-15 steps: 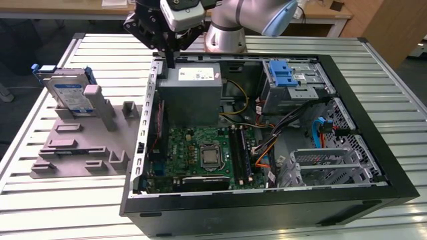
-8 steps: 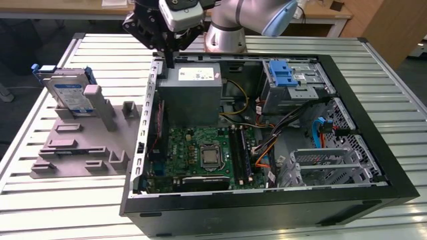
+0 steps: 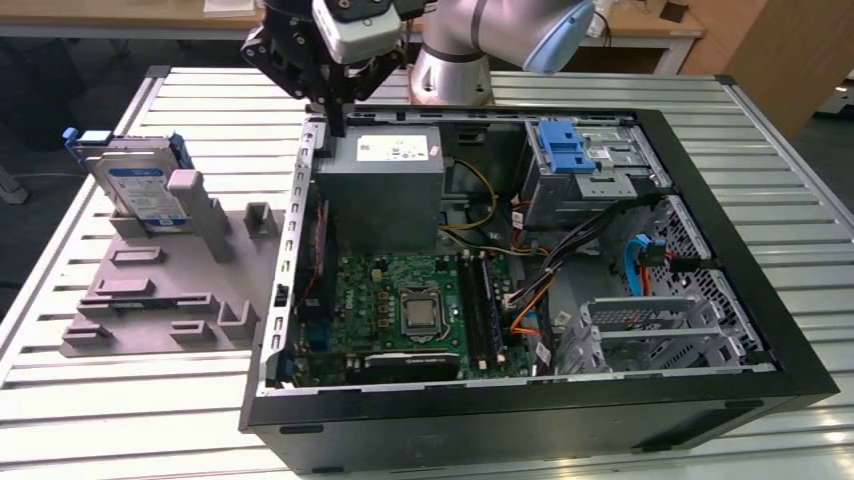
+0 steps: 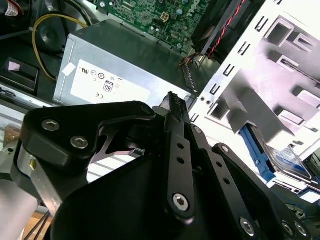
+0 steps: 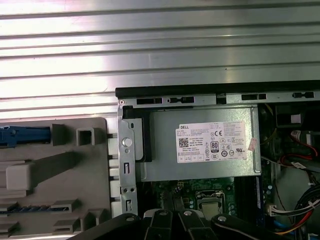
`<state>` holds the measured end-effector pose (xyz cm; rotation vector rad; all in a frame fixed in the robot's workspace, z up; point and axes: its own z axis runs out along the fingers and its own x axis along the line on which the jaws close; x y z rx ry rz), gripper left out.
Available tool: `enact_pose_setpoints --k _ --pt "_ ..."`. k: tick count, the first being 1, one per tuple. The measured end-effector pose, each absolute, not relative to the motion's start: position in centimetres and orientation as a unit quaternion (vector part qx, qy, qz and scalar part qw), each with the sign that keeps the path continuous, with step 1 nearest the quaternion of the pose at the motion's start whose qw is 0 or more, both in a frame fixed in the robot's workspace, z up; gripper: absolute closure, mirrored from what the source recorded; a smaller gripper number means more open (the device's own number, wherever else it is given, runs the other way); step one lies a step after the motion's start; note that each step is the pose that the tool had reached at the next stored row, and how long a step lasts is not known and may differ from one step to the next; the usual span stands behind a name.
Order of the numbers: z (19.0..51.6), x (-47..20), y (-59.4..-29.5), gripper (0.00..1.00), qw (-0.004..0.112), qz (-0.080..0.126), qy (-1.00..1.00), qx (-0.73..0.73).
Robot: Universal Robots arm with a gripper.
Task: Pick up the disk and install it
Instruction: 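Reach for the disk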
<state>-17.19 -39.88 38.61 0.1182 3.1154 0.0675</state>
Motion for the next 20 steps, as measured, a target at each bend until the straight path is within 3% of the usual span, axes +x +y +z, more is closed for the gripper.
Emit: enact_pose_setpoints --k 20 --pt "38.5 -18.6 -39.8 0.89 0.012 0.022 0.999 0.038"
